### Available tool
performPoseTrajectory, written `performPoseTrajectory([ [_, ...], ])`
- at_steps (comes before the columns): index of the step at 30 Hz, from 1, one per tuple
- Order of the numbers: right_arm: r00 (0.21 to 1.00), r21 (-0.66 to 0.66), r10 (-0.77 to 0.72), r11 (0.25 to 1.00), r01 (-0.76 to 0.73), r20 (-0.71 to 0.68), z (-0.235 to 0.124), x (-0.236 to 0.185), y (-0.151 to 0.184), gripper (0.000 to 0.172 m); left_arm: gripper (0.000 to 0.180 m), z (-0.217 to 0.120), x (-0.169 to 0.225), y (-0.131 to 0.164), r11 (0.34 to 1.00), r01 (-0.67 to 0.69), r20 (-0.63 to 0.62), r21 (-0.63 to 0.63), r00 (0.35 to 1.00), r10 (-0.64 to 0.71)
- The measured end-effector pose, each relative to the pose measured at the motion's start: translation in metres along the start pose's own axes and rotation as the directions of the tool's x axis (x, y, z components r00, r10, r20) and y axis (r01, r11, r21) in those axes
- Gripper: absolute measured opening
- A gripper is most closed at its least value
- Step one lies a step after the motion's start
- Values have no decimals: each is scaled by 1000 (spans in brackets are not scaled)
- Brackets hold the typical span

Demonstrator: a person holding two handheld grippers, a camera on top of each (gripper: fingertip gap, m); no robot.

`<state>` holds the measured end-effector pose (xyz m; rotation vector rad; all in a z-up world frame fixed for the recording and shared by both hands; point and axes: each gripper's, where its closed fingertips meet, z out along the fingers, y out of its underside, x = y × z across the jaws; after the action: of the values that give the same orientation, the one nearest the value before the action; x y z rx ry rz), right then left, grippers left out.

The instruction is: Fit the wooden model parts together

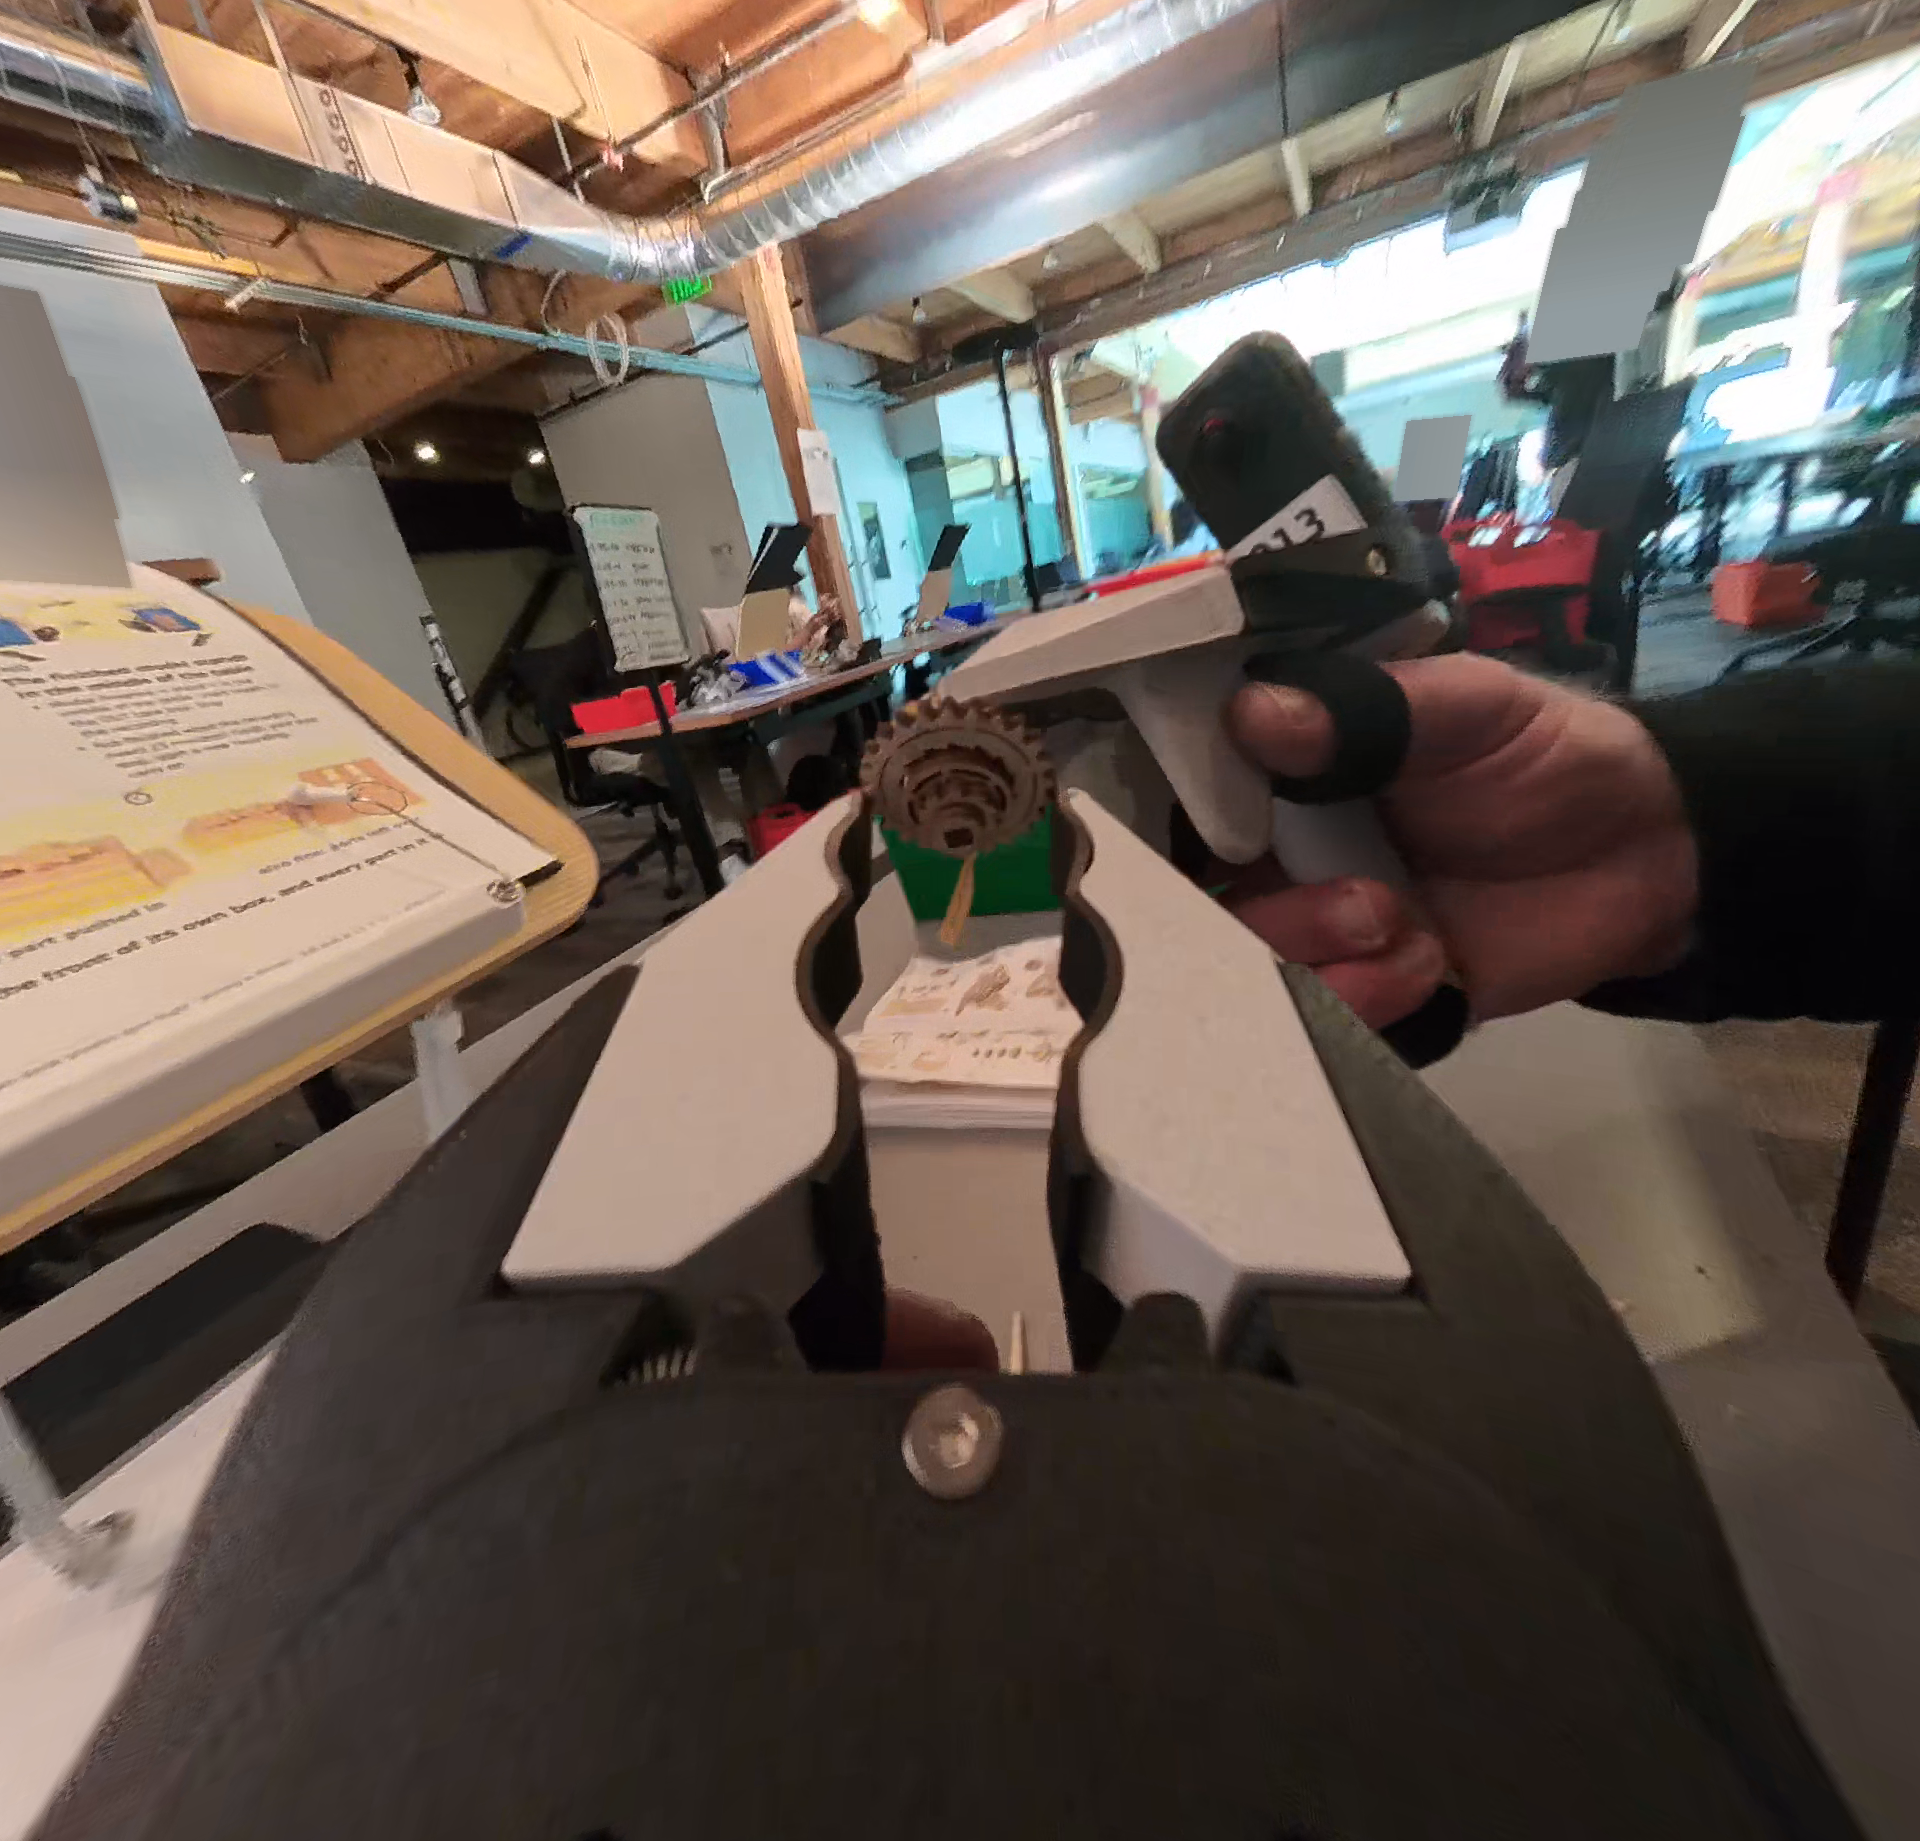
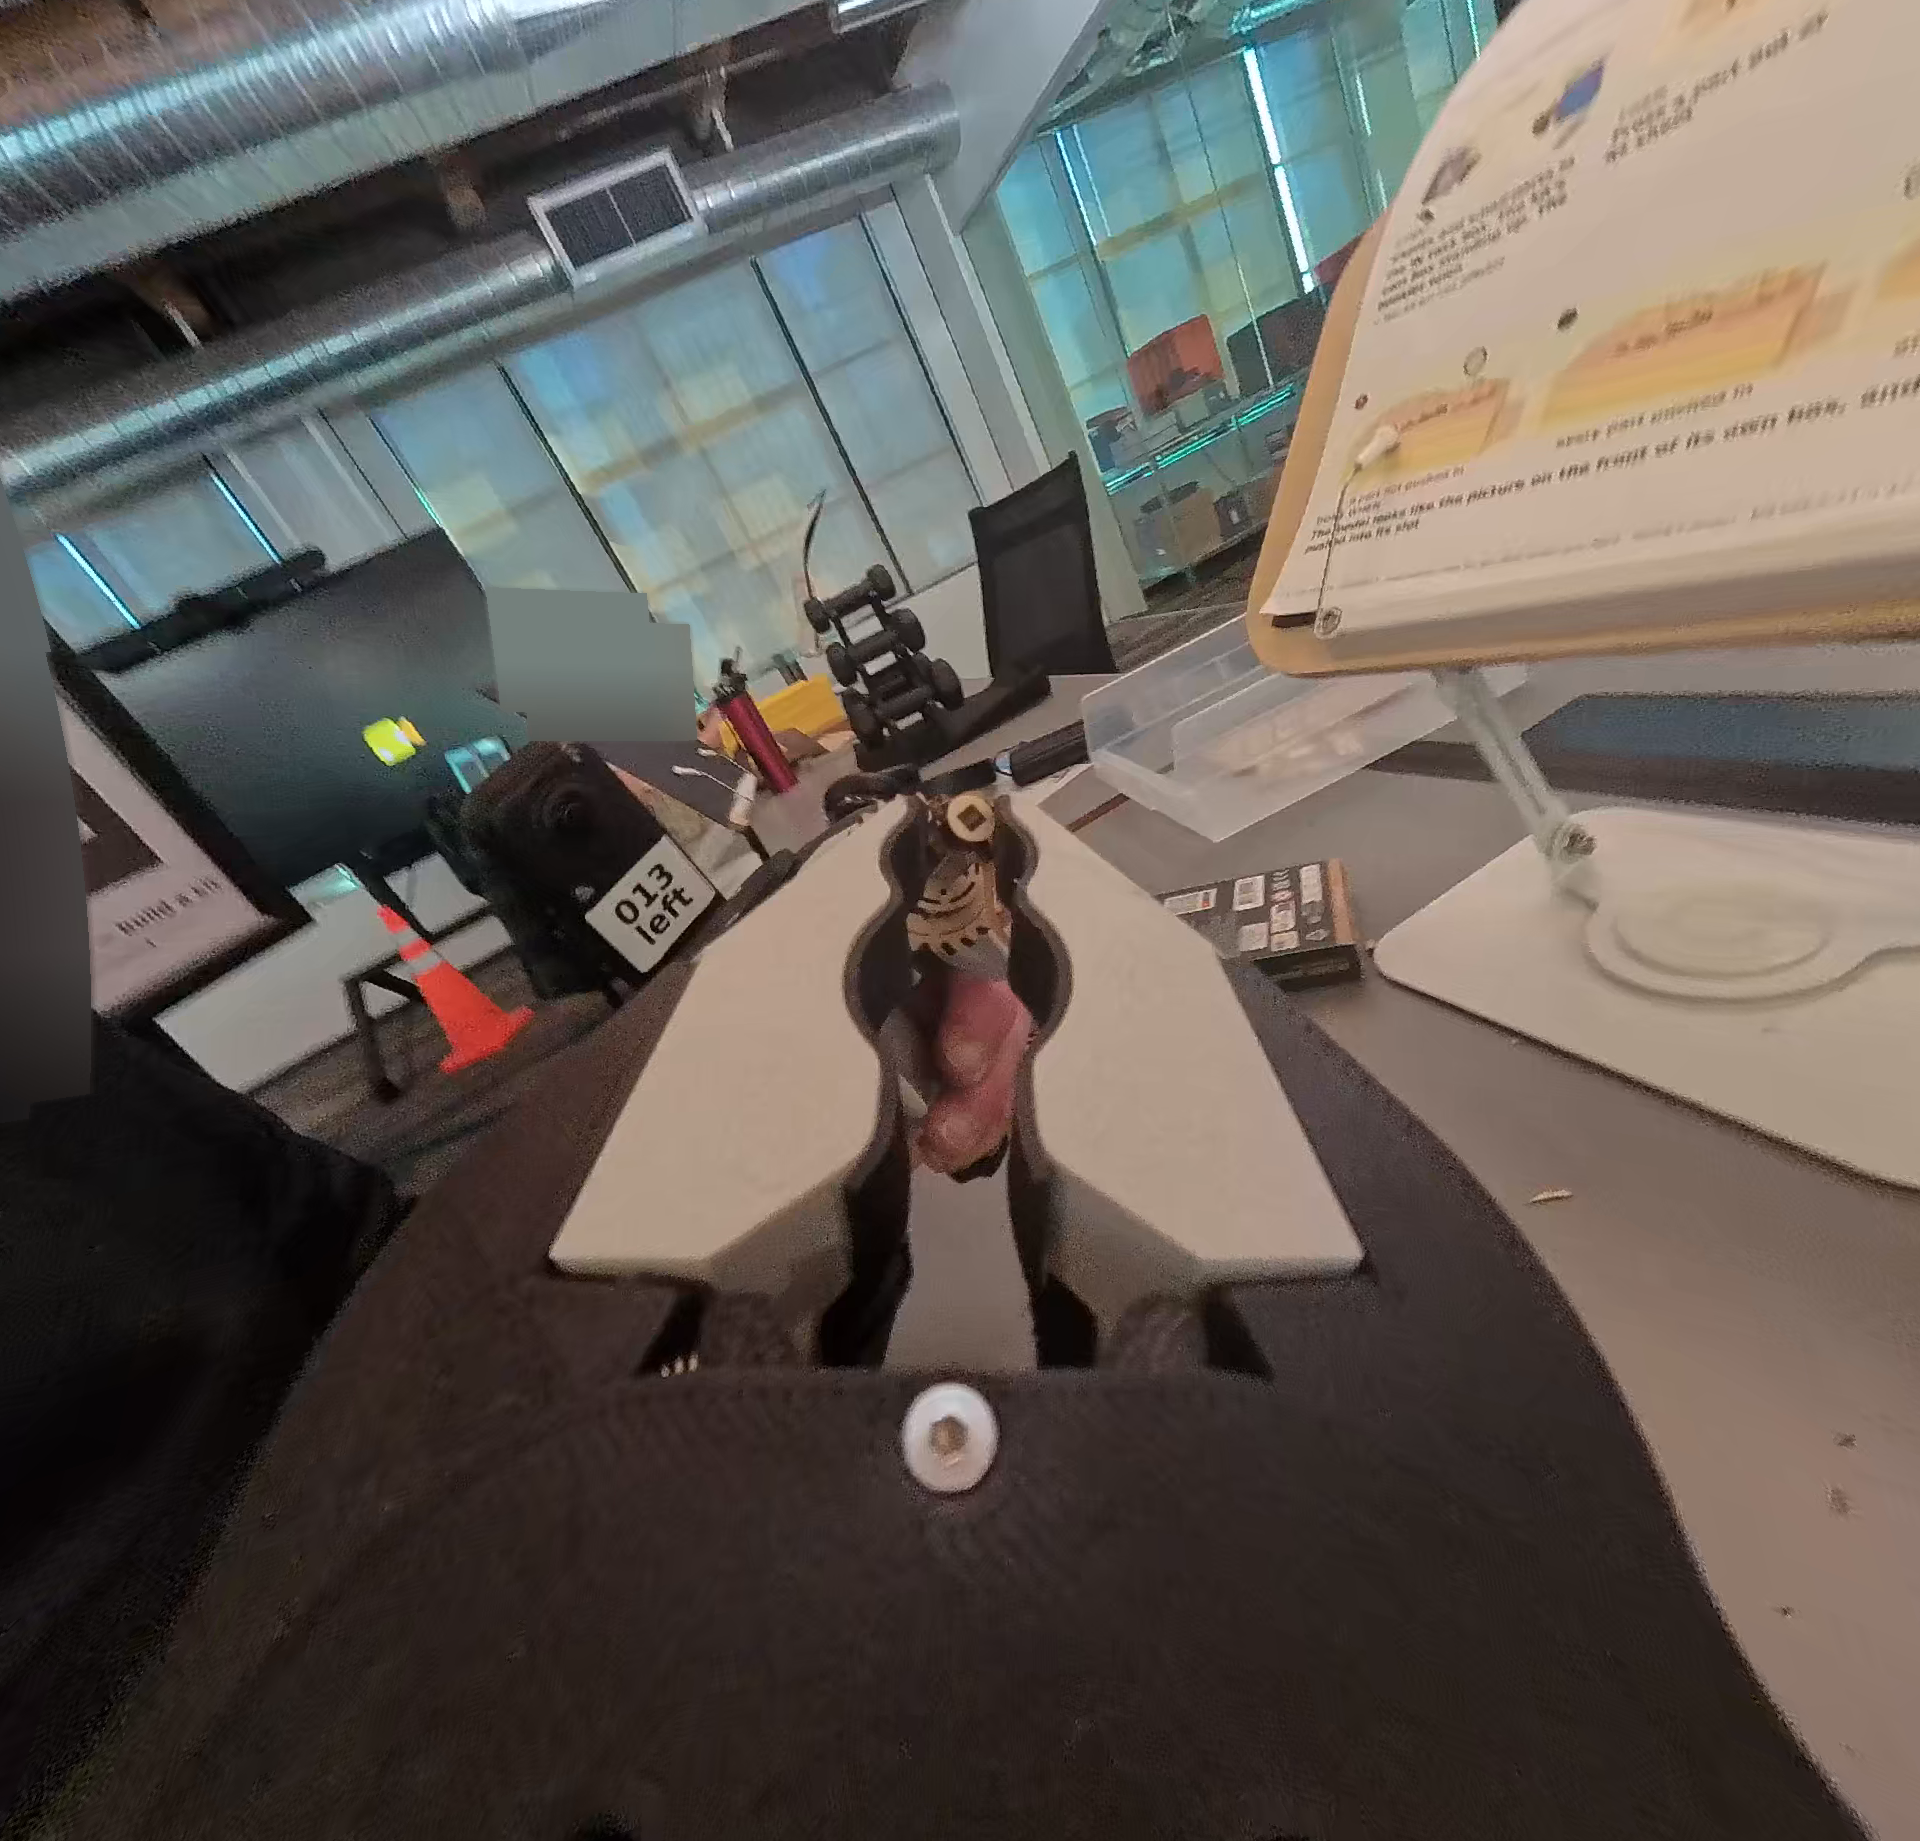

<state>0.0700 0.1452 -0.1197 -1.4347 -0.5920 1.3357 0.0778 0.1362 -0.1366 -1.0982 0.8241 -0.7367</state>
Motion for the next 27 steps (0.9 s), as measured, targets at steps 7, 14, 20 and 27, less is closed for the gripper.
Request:
performPoseTrajectory([
  [7,996,-17,-90,996,91,19,2,-17,-9,11,31,-5,1,-20,973,171,-89,155,983,-159],
  [14,991,-37,-127,991,129,38,-3,-22,-18,18,31,-5,3,-30,965,185,-136,184,977,-162],
  [20,983,-70,-171,982,176,74,-2,-33,-16,10,31,-4,10,-36,959,215,-191,186,965,-180],
  [27,963,-89,-242,963,253,117,-6,-40,-18,10,31,-5,16,-43,904,382,-320,192,895,-310],
])
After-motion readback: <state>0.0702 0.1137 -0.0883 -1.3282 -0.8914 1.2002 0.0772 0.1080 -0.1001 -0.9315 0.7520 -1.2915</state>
